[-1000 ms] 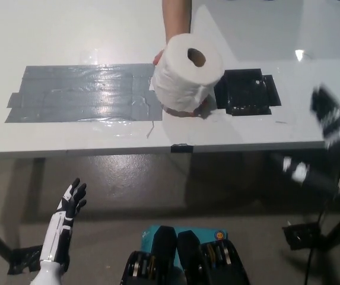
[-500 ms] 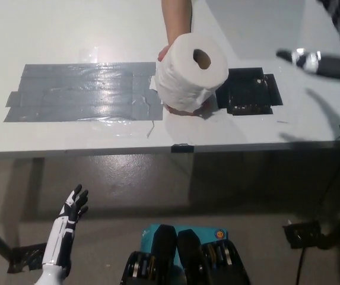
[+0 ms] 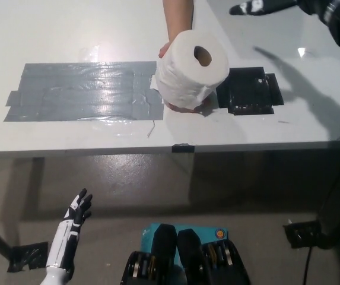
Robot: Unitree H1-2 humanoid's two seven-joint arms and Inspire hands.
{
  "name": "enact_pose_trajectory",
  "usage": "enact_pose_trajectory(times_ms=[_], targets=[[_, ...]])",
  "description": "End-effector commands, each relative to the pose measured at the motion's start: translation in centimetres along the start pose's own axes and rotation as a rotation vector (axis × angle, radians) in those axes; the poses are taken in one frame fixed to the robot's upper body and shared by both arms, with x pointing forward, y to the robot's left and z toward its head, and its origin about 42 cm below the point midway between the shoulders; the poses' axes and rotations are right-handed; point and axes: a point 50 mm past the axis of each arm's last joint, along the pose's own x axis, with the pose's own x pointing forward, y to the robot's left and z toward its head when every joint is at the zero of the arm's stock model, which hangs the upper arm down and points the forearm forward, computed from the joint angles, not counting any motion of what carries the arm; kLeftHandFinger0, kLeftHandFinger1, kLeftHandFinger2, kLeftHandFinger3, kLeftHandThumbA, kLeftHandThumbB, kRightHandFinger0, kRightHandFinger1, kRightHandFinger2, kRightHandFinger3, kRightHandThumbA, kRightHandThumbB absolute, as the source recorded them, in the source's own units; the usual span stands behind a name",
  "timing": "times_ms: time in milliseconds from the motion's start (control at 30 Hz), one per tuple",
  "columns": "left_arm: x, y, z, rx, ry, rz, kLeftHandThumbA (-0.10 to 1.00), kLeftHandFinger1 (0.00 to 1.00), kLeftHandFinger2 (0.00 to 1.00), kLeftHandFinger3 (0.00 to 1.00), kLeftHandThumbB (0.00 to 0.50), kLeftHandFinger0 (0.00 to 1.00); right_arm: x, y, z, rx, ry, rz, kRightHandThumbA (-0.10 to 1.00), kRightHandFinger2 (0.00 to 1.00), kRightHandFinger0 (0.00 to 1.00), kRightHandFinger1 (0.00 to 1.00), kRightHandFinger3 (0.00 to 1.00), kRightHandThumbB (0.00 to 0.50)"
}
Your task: A person hands over a roll of toilet paper to the robot , and the robot inserts its right thumb into the hole in the centre to grab the roll, and then places it on the balck area on the desk.
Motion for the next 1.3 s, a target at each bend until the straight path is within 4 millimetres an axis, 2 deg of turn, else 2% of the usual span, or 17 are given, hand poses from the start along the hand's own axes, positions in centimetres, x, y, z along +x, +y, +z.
enact_pose_trajectory(times_ms=[0, 67, 100, 167, 200, 367, 433, 633, 800, 900, 1033, 1167, 1267], targets=[[0.5, -0.2, 1.1, 0.062, -0.061, -0.008, 1.00, 1.00, 1.00, 1.00, 0.240, 1.00, 3.8, -1.8, 7.5, -0.207, 0.045, 0.027, 0.94, 1.00, 1.00, 1.00, 1.00, 0.284], [0.5, -0.4, 1.2, 0.064, -0.070, -0.012, 1.00, 1.00, 1.00, 1.00, 0.235, 1.00, 4.7, -0.8, 7.6, -0.223, 0.053, 0.041, 0.94, 1.00, 1.00, 1.00, 1.00, 0.278], [0.5, -0.5, 1.2, 0.068, -0.075, -0.013, 1.00, 1.00, 1.00, 1.00, 0.215, 1.00, 5.0, -0.3, 7.5, -0.222, 0.061, 0.042, 0.92, 1.00, 1.00, 1.00, 1.00, 0.270], [0.4, -0.5, 1.2, 0.078, -0.078, -0.016, 1.00, 1.00, 1.00, 1.00, 0.215, 1.00, 5.5, 0.5, 7.3, -0.230, 0.080, 0.047, 0.91, 1.00, 1.00, 1.00, 1.00, 0.290], [0.3, -0.6, 1.3, 0.082, -0.078, -0.017, 1.00, 1.00, 1.00, 1.00, 0.209, 1.00, 5.8, 1.0, 7.2, -0.258, 0.097, 0.045, 0.91, 1.00, 1.00, 1.00, 1.00, 0.311], [0.2, -0.7, 1.3, 0.089, -0.087, -0.025, 1.00, 1.00, 1.00, 1.00, 0.206, 1.00, 6.6, 2.6, 6.5, -0.341, 0.134, 0.047, 0.95, 1.00, 1.00, 1.00, 1.00, 0.299], [0.2, -0.7, 1.2, 0.094, -0.083, -0.027, 1.00, 1.00, 1.00, 1.00, 0.211, 1.00, 6.9, 3.2, 6.1, -0.408, 0.145, 0.039, 1.00, 1.00, 1.00, 1.00, 1.00, 0.296], [0.3, -0.9, 1.6, 0.088, -0.089, -0.036, 1.00, 1.00, 1.00, 1.00, 0.195, 1.00, 7.2, 4.6, 4.7, -0.402, 0.163, 0.039, 1.00, 1.00, 1.00, 1.00, 1.00, 0.319], [0.5, -0.9, 1.8, 0.096, -0.095, -0.040, 1.00, 1.00, 1.00, 1.00, 0.185, 1.00, 7.3, 4.9, 3.9, -0.424, 0.203, 0.033, 1.00, 1.00, 1.00, 1.00, 1.00, 0.340], [0.5, -0.9, 1.9, 0.095, -0.100, -0.041, 1.00, 1.00, 1.00, 1.00, 0.169, 1.00, 7.2, 4.8, 3.2, -0.423, 0.230, 0.028, 1.00, 1.00, 1.00, 1.00, 1.00, 0.374], [0.4, -0.8, 1.8, 0.096, -0.101, -0.045, 1.00, 1.00, 1.00, 1.00, 0.154, 1.00, 7.1, 4.6, 2.8, -0.424, 0.255, 0.019, 0.99, 1.00, 1.00, 1.00, 1.00, 0.361], [0.5, -0.7, 1.8, 0.108, -0.106, -0.051, 1.00, 1.00, 1.00, 1.00, 0.137, 1.00, 7.0, 4.1, 2.4, -0.446, 0.248, 0.008, 1.00, 1.00, 1.00, 1.00, 1.00, 0.390], [0.4, -0.9, 1.7, 0.104, -0.100, -0.052, 1.00, 1.00, 1.00, 1.00, 0.155, 1.00, 6.8, 4.0, 2.0, -0.444, 0.249, 0.006, 1.00, 1.00, 1.00, 1.00, 1.00, 0.380]])
